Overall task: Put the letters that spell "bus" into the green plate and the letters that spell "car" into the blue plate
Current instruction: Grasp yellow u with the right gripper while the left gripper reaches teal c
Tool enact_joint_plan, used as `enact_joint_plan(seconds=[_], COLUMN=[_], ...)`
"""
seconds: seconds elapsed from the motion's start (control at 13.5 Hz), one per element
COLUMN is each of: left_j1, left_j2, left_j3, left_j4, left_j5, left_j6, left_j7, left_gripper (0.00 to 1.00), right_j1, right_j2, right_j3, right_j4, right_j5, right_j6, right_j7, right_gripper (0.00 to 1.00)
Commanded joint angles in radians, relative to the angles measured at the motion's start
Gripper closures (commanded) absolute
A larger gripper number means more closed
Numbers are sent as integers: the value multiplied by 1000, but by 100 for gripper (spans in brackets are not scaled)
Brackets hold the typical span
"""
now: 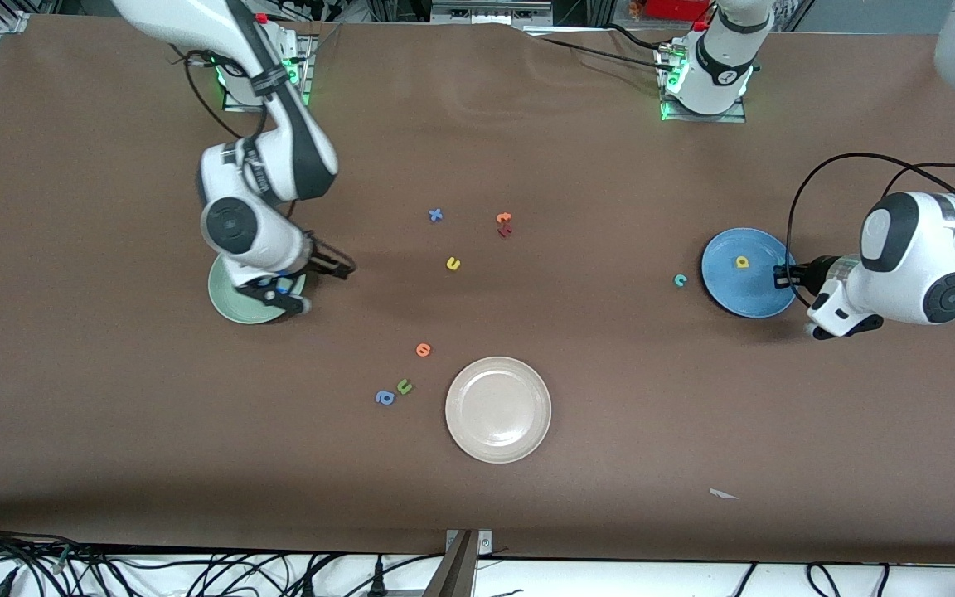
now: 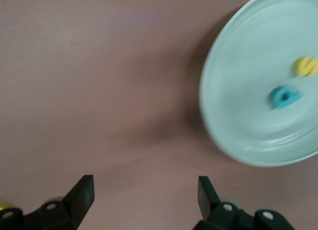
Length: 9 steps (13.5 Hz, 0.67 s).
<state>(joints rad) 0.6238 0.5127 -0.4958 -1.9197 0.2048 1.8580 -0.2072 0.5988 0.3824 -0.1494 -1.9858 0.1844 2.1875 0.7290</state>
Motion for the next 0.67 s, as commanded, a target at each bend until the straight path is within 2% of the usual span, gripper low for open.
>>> enact_joint_plan(seconds=[0.0, 0.07, 0.15, 0.37, 0.52, 0.59], left_j1=[7, 7, 8, 11, 10, 10], left_j2=[23, 26, 26, 20, 3, -9], left_j3=[-7, -6, -4, -6, -6, -12], left_j4=[-22, -41, -53, -55, -50, -48], left_j5=[-2, 1, 10, 10, 10, 10], left_j6=[52, 76, 95, 96, 83, 78], left_j7=[28, 28, 26, 22, 17, 14], left_gripper=[100, 100, 86, 31, 4, 0], right_j1=[27, 57, 94, 171, 208, 211], right_j2=[39, 68, 107, 226, 268, 276], right_j3=[69, 79, 79, 79, 77, 79], right_j4=[25, 50, 94, 253, 288, 282], right_j5=[10, 10, 10, 4, 3, 1], right_j6=[98, 125, 133, 135, 138, 149], right_j7=[178, 228, 246, 360, 400, 400], right_gripper=[32, 36, 36, 36, 36, 37])
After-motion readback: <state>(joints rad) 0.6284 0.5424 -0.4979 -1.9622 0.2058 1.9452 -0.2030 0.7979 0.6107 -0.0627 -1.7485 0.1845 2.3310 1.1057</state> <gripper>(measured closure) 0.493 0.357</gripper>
